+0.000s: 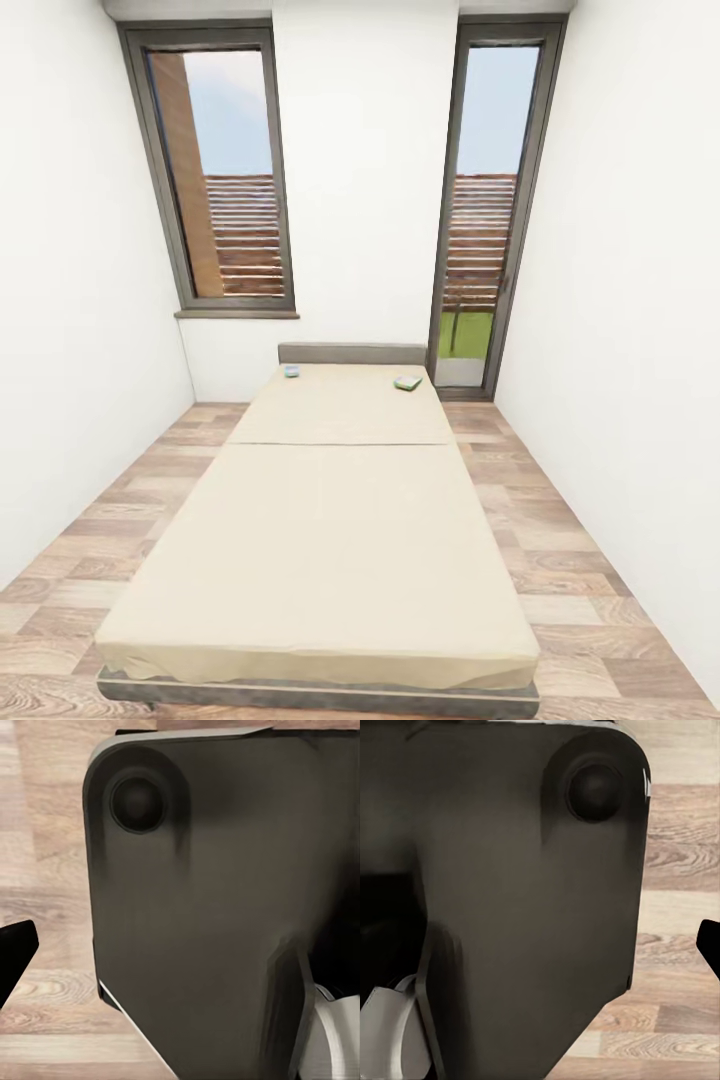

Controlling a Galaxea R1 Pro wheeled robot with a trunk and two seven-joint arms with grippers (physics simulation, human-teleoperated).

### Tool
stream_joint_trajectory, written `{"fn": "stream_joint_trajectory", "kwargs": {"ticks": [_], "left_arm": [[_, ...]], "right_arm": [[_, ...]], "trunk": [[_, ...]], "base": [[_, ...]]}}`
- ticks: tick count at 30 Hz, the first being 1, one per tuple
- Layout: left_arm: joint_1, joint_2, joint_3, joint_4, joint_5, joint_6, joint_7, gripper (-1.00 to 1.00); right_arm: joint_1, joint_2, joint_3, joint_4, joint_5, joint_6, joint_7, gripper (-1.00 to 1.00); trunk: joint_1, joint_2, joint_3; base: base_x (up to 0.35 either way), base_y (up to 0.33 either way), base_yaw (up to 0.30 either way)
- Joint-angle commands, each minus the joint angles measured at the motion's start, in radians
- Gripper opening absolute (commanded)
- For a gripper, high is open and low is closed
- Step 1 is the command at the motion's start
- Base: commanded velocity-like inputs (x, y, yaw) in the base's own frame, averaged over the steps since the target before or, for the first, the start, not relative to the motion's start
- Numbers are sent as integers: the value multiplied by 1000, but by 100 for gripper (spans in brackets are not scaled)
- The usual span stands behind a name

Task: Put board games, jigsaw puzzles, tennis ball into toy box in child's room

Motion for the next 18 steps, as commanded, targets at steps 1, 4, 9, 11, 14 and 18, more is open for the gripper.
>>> {"fn": "stream_joint_trajectory", "kwargs": {"ticks": [1, 4, 9, 11, 14, 18], "left_arm": [[0, 0, 0, -1, 1, -2, 0, 100], [0, 1, 0, -17, 1, 3, 1, 100], [0, 2, 1, -63, 2, 12, 0, 100], [0, 2, 1, -81, 2, 16, 0, 100], [-1, 3, 1, -107, 3, 31, -1, 100], [-3, 4, 1, -119, 4, 58, -2, 100]], "right_arm": [[0, 0, -1, 0, -1, -6, 0, 100], [0, 1, -1, -6, -1, -15, -1, 100], [0, 1, -1, -36, -2, -17, 0, 100], [0, 1, -1, -51, -2, -15, 0, 100], [0, 1, -1, -81, -2, -12, 2, 100], [0, 3, -1, -106, -2, -9, 3, 100]], "trunk": [[-4, 7, 2], [-15, 28, 12], [-35, 63, 27], [-42, 77, 34], [-54, 98, 43], [-69, 126, 56]], "base": [[0, 0, 0], [0, 0, 0], [0, 0, 0], [0, 0, 0], [0, 0, 0], [0, 0, 0]]}}
